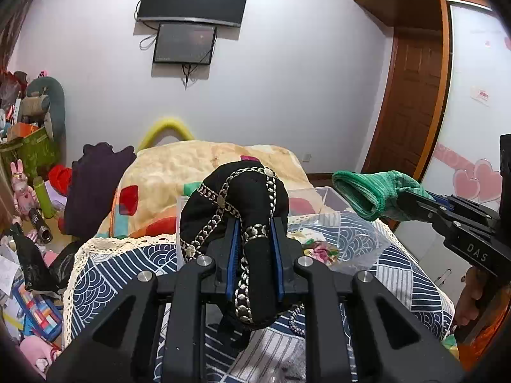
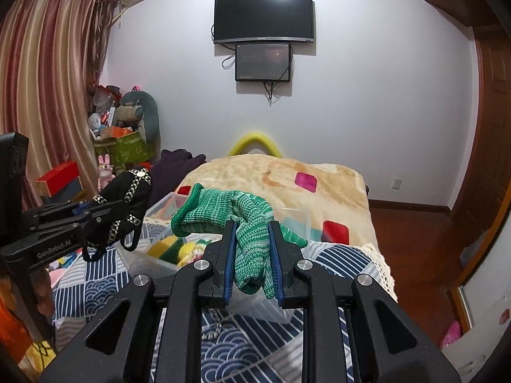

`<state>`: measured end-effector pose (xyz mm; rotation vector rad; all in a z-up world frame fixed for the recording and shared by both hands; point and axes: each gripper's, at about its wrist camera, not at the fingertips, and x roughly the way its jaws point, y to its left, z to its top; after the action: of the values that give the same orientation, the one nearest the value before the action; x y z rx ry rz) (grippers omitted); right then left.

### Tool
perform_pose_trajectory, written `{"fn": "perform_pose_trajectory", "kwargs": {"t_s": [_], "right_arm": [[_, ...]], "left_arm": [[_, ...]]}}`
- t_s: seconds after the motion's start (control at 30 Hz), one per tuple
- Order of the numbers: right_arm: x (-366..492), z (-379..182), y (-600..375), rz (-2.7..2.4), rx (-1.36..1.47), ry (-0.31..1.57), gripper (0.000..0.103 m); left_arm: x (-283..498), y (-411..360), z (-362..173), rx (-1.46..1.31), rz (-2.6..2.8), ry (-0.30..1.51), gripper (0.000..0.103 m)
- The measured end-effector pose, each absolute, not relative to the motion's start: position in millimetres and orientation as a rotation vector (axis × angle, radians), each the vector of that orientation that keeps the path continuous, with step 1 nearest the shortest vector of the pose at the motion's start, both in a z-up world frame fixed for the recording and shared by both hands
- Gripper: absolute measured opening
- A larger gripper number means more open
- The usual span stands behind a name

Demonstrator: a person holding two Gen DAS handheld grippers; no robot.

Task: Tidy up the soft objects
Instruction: 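Place the black chain bag into the box with the left gripper while the right drops the glove in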

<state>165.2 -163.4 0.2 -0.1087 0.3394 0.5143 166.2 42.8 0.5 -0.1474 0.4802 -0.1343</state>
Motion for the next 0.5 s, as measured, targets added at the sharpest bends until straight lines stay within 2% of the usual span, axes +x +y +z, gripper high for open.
{"fn": "perform_pose_trajectory", "kwargs": {"t_s": [0.5], "right_arm": [[206.5, -23.5, -140.8, 0.495, -0.150, 0.472, 0.018]], "left_arm": [[211.6, 35.1, -21.2, -0.113, -0.093, 0.574, 0.018]]}}
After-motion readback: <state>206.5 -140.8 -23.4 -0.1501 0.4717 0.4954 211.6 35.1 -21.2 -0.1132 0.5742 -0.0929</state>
